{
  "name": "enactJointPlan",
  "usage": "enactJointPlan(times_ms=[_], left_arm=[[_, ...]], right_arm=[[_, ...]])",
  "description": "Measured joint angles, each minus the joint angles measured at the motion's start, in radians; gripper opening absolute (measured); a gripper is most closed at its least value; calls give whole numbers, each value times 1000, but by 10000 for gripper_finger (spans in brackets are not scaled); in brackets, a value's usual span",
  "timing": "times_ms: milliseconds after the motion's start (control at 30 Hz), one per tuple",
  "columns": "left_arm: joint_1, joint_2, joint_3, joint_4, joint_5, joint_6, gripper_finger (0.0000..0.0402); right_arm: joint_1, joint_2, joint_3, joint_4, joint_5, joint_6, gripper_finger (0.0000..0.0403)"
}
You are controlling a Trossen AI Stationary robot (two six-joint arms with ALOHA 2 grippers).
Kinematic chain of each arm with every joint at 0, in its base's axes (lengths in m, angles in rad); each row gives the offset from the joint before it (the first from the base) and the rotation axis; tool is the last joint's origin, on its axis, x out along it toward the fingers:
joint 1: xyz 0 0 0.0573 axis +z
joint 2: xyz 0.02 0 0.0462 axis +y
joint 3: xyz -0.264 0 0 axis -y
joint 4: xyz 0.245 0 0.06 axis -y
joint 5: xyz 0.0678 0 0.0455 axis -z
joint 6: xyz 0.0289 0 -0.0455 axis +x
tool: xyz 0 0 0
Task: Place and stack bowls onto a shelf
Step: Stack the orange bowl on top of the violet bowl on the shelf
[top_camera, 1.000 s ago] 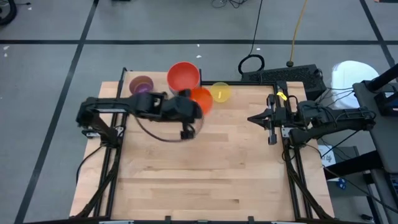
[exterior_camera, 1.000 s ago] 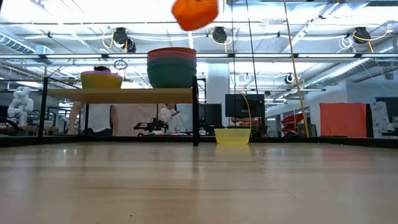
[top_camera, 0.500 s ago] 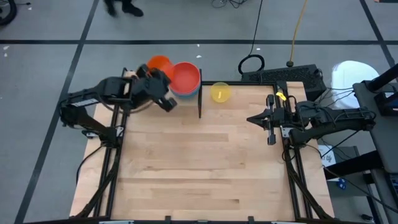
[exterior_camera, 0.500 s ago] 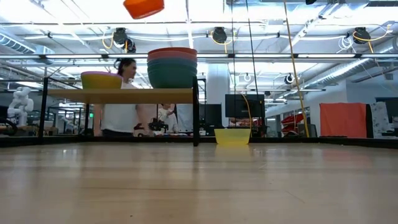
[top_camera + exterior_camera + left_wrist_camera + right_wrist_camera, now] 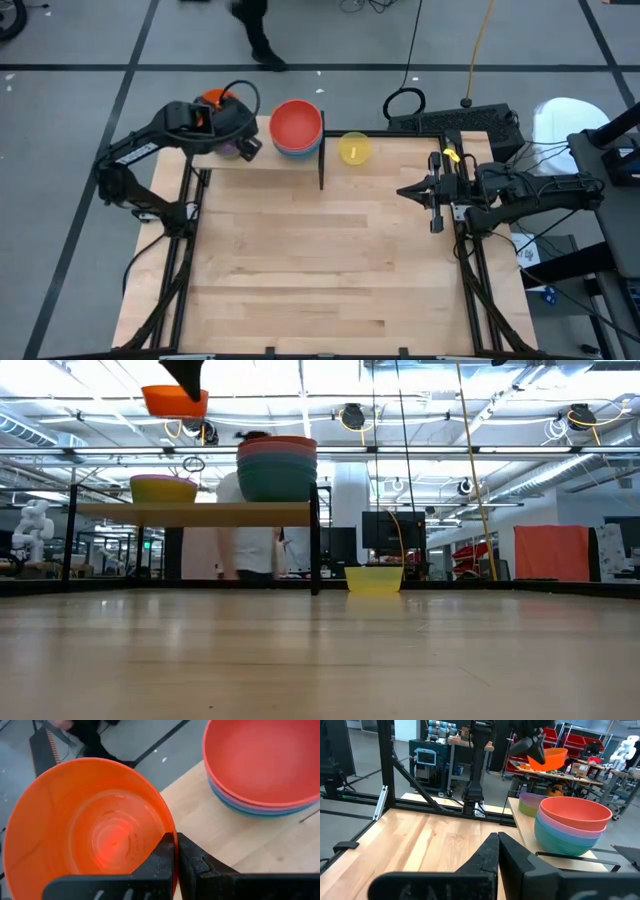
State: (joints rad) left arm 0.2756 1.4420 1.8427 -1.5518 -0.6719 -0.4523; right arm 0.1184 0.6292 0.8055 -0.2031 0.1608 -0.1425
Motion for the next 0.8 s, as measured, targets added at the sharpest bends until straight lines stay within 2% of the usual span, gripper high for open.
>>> enactJointPlan(times_ms=[100,500,800], left_arm=[[39,2,0,1,23,25,3],[224,5,0,1,233,29,3],[293,9,0,4,306,80,3]], right_arm=[[0,0,0,0,0,-10,0],[0,0,0,0,0,-12,0],[0,0,0,0,0,-25,0]])
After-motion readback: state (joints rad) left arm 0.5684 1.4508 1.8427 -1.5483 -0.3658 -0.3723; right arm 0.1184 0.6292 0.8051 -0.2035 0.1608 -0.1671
